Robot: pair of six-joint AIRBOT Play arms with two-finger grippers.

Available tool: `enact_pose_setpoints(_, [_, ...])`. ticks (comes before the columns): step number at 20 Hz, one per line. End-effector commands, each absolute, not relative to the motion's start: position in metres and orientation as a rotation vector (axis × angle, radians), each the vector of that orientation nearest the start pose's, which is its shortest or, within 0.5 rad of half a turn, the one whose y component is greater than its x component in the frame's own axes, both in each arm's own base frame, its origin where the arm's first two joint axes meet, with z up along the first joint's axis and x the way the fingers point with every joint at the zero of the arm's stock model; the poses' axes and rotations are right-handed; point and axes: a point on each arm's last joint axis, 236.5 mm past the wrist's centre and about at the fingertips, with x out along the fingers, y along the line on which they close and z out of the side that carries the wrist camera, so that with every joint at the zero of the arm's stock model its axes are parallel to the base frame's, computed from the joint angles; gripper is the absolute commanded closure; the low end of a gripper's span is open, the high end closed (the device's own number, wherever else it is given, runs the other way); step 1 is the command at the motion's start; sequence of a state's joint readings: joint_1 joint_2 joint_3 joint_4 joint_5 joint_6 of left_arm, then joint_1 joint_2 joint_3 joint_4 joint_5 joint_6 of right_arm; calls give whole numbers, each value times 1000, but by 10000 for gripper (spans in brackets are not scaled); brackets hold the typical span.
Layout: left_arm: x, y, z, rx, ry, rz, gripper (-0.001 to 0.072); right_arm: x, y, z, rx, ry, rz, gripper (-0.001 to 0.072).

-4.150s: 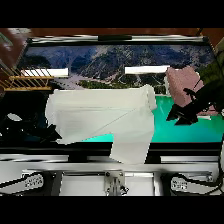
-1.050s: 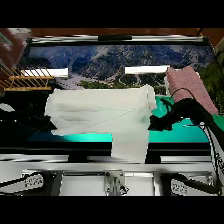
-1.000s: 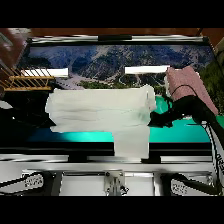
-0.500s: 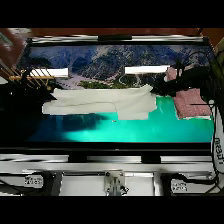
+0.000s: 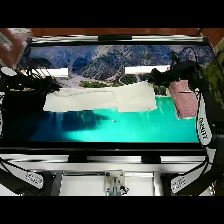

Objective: Fold the shirts.

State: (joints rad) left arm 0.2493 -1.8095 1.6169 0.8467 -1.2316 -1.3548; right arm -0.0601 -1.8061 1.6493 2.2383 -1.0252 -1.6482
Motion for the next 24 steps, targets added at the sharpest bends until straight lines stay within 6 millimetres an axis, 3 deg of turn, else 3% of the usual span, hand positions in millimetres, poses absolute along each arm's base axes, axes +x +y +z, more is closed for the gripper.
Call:
enact_pose_setpoints(1, [519, -25, -32, -701, 1211, -309, 674, 560, 90, -21, 634, 1092, 256, 652])
enact_pose_setpoints(4, [518, -33, -45, -705, 1241, -315, 671, 555, 92, -41, 641, 1146, 256, 626])
enact_pose_setpoints(5, [518, -34, -47, -713, 1249, -311, 584, 553, 92, -45, 644, 1160, 255, 601])
enact_pose_setpoints(6, [518, -35, -47, -718, 1252, -308, 347, 552, 93, -47, 644, 1165, 256, 325])
enact_pose_setpoints(7, [517, -35, -46, -726, 1255, -304, 81, 551, 93, -46, 631, 1165, 267, 141])
enact_pose_setpoints(8, [515, -35, -44, -729, 1261, -308, 38, 549, 92, -42, 596, 1161, 287, 139])
enact_pose_setpoints(11, [510, -35, -27, -717, 1280, -348, 40, 540, 54, -30, 445, 1163, 220, 127])
enact_pose_setpoints(12, [508, -35, -18, -707, 1284, -366, 40, 532, 34, -29, 383, 1188, 163, 43])
enact_pose_setpoints(14, [505, -38, -1, -686, 1275, -391, 40, 511, 7, -33, 355, 1268, 95, 43])
enact_pose_setpoints(16, [502, -40, 14, -670, 1260, -403, 41, 496, 6, -40, 446, 1338, 128, 42])
enact_pose_setpoints(19, [492, -44, 32, -649, 1261, -431, 41, 490, 15, -51, 594, 1388, 197, 42])
enact_pose_setpoints(24, [485, -54, 59, -610, 1228, -459, 41, 483, 28, -82, 656, 1468, 234, 42])
